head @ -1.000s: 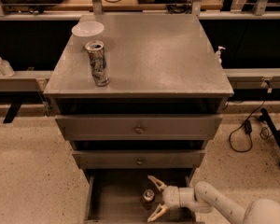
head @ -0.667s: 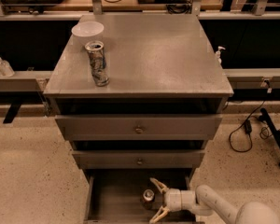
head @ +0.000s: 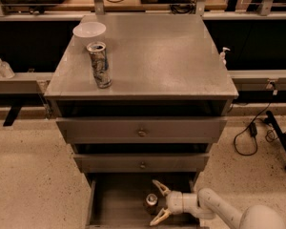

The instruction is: Pick orange can from bottom drawer and place on counter

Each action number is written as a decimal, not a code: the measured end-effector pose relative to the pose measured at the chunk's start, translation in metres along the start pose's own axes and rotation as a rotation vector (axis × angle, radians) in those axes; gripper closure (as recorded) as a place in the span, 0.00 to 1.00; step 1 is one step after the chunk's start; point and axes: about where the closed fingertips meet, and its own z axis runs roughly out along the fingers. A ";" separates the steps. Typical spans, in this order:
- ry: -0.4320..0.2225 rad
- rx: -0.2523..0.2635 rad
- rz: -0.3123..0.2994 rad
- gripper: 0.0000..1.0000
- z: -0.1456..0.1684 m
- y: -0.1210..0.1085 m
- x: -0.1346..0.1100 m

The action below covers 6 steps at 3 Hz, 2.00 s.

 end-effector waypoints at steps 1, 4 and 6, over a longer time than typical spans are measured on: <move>0.091 0.066 0.036 0.25 0.007 -0.015 0.013; 0.225 0.064 0.113 0.18 0.014 -0.019 0.071; 0.196 0.080 0.028 0.67 0.010 -0.020 0.049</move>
Offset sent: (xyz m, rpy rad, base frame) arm 0.0320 -0.0041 -0.0564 -0.2252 0.1134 -0.1530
